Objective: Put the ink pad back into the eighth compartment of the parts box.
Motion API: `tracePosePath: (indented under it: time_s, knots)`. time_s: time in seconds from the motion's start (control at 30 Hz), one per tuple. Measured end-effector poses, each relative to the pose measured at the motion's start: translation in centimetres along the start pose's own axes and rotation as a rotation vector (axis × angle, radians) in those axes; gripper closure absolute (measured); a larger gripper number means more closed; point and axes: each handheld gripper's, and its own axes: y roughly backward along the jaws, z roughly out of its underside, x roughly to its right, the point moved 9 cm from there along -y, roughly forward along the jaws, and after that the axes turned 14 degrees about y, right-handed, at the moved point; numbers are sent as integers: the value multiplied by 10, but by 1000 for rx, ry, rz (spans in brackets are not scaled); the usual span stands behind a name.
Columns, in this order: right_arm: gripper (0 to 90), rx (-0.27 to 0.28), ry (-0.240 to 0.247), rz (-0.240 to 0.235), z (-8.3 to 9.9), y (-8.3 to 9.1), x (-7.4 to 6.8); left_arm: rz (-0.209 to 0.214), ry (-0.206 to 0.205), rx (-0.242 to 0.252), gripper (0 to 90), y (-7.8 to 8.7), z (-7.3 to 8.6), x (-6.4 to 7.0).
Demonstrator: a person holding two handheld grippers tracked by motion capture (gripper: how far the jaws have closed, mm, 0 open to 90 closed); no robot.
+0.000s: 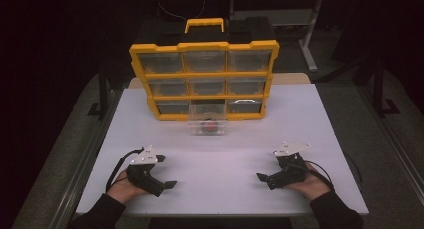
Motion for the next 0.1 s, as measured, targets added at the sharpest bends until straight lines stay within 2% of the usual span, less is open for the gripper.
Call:
tracePosePath:
  time_s: [0.1]
  knots:
    - [0, 0, 5, 10, 1, 0, 2, -2, -2, -3, 0, 0, 0, 0]
